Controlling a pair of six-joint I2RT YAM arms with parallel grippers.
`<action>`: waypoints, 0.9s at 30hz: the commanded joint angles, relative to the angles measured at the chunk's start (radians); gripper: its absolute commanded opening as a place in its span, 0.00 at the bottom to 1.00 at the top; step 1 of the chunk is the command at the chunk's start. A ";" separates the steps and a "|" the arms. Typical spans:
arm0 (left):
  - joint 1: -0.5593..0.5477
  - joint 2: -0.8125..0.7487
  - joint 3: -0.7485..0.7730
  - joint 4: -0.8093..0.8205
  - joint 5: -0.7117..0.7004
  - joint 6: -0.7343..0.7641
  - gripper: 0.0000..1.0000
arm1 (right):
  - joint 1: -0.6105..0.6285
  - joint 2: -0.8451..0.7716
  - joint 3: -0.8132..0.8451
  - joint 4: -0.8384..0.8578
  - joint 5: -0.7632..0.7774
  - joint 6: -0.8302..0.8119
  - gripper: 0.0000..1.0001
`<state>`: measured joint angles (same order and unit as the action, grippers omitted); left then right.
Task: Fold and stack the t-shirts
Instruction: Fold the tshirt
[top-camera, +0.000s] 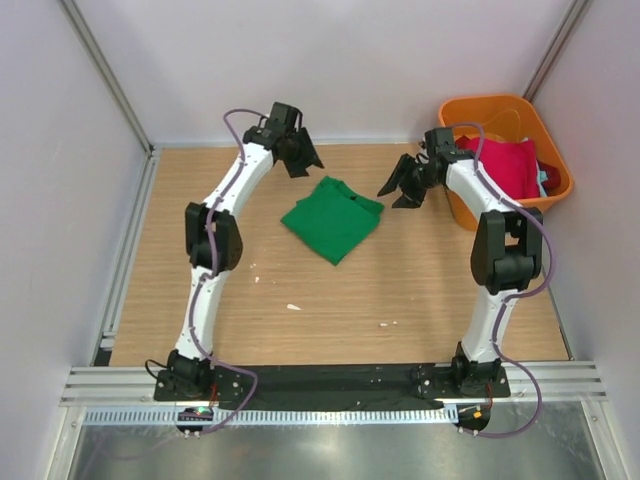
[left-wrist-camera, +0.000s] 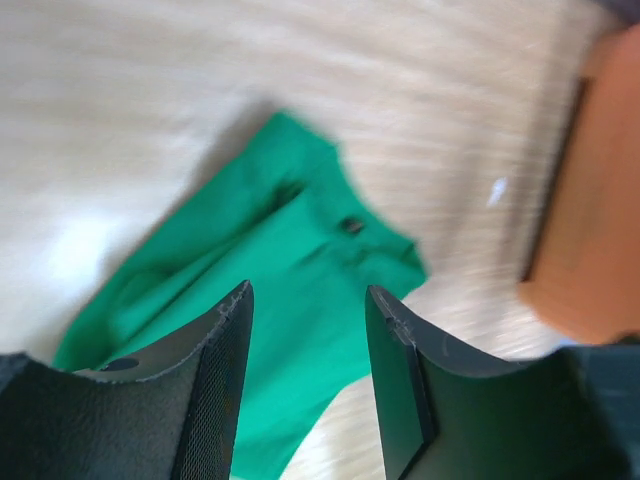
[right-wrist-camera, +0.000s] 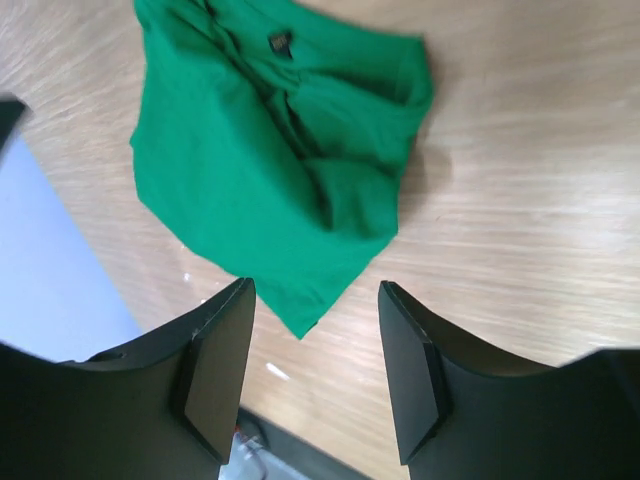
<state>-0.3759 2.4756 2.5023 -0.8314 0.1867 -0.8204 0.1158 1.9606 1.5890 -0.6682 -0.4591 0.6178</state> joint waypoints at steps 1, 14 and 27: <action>0.003 -0.260 -0.187 0.014 -0.121 0.079 0.50 | 0.004 -0.014 0.135 -0.033 0.111 -0.139 0.59; -0.086 -0.694 -0.837 0.054 -0.035 0.078 0.47 | 0.018 0.400 0.460 0.119 -0.022 -0.185 0.57; -0.089 -0.928 -1.024 0.002 -0.047 0.104 0.47 | 0.082 0.261 0.100 0.176 -0.019 -0.092 0.29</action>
<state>-0.4690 1.5990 1.4746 -0.8154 0.1558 -0.7498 0.1650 2.3455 1.8252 -0.4854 -0.4927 0.4973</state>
